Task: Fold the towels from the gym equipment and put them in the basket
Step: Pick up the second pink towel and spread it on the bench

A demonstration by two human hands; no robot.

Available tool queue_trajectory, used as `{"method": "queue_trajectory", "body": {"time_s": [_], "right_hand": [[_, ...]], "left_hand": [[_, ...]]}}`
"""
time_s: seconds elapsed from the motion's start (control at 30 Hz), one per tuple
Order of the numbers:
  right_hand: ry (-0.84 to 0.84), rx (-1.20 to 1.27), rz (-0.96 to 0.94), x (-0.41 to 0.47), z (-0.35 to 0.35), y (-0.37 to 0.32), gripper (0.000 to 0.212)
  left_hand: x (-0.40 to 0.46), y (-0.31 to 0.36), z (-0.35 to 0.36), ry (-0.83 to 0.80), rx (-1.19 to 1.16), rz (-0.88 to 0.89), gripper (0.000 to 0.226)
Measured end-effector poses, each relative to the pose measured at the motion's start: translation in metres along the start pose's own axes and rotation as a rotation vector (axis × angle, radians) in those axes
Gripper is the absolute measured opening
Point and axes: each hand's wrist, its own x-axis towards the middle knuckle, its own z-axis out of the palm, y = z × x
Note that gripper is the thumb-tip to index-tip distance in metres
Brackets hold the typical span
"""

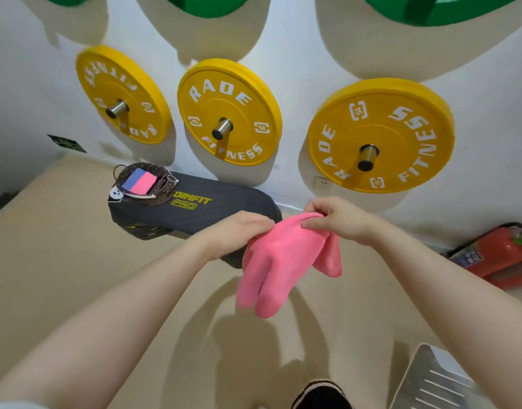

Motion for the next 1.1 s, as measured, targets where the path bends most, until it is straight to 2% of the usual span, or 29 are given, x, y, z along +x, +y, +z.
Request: {"method": "queue_trajectory", "body": {"time_s": [0.13, 0.2, 0.3, 0.47, 0.57, 0.67, 0.73, 0.83, 0.93, 1.0, 1.1], "right_hand": [[0.017, 0.001, -0.031, 0.069, 0.021, -0.024, 0.02], [0.013, -0.011, -0.048, 0.105, 0.028, -0.032, 0.02], [-0.05, -0.042, -0.057, 0.165, 0.03, -0.048, 0.021], [-0.083, -0.044, -0.033, 0.252, 0.021, -0.078, 0.036], [-0.174, -0.043, 0.014, 0.291, 0.02, -0.083, 0.027], [-0.274, -0.048, 0.073, 0.32, 0.026, -0.088, 0.017], [-0.285, -0.049, 0.11, 0.337, 0.033, -0.089, 0.014], [-0.247, -0.056, 0.17, 0.363, 0.044, -0.084, 0.012], [-0.158, -0.092, 0.24, 0.392, 0.059, -0.068, 0.008], [-0.077, -0.093, 0.3, 0.417, 0.068, -0.056, 0.009], [0.021, -0.179, 0.39, 0.457, 0.081, -0.032, 0.011]], "left_hand": [[0.011, -0.032, -0.059, 0.022, -0.093, -0.105, 0.039], [0.023, -0.045, -0.086, 0.016, -0.128, -0.132, 0.031], [0.046, -0.055, -0.129, -0.045, -0.112, -0.142, 0.02], [0.08, -0.067, -0.212, 0.016, -0.044, -0.265, 0.021], [0.092, -0.084, -0.253, 0.018, 0.085, -0.247, 0.013], [0.11, -0.105, -0.28, 0.027, 0.261, -0.172, 0.023], [0.125, -0.123, -0.295, -0.021, 0.427, -0.142, 0.029], [0.151, -0.15, -0.323, -0.172, 0.585, -0.153, 0.029], [0.18, -0.183, -0.359, -0.265, 0.616, -0.195, 0.012], [0.208, -0.203, -0.383, -0.275, 0.768, -0.156, 0.014], [0.257, -0.236, -0.412, -0.182, 1.146, -0.073, 0.027]]}}
